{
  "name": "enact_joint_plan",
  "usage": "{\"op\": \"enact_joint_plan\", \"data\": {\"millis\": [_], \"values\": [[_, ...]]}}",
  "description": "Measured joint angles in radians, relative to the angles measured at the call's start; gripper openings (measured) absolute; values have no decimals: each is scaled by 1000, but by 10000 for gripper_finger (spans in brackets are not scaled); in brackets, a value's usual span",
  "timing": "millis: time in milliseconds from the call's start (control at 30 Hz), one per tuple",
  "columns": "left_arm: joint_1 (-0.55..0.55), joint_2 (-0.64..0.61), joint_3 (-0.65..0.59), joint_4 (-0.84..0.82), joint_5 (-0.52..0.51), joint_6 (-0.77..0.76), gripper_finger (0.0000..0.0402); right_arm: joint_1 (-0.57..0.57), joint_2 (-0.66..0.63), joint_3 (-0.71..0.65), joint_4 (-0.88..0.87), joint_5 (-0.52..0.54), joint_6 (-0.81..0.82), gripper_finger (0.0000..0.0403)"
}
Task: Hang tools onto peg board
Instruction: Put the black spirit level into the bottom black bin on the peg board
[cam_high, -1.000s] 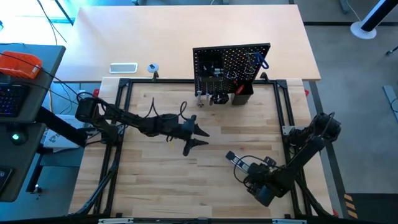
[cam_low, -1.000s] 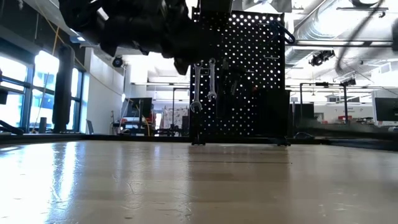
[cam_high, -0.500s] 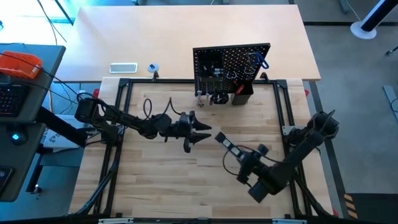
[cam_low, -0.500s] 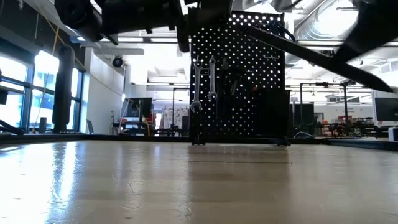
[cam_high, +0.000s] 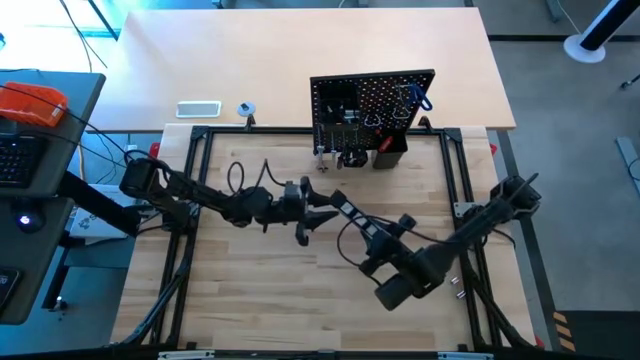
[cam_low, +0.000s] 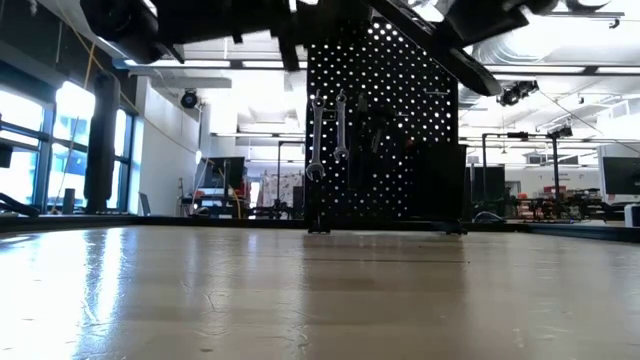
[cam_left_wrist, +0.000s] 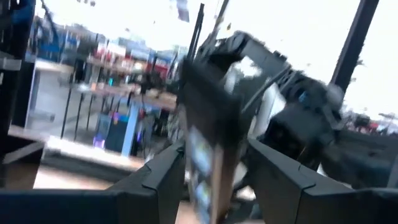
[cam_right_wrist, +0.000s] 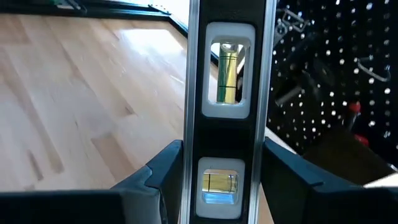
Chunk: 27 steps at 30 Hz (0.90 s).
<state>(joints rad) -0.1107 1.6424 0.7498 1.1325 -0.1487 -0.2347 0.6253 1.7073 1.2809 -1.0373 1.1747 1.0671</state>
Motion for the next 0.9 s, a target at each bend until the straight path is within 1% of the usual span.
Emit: {"op": "enact_joint_plan", "data": {"millis": [133, 200, 333, 533, 700, 900], "values": [[-10, 0, 0, 71, -15, 27, 163, -31, -1, 2, 121, 45, -123, 163], [-10, 0, 0, 79, -18, 27, 163, -49, -1, 2, 182, 65, -196, 163], [-14, 0, 0, 79, -31, 22, 163, -89, -1, 1, 298, 69, -332, 163], [-29, -2, 0, 101, -173, 30, 163, -140, -1, 0, 426, 77, -487, 163], [-27, 0, 0, 156, -210, 58, 163, -169, 11, 0, 468, 89, -547, 163], [-24, 1, 19, 139, -274, 96, 161, -188, 47, 1, 494, 114, -573, 163]]}}
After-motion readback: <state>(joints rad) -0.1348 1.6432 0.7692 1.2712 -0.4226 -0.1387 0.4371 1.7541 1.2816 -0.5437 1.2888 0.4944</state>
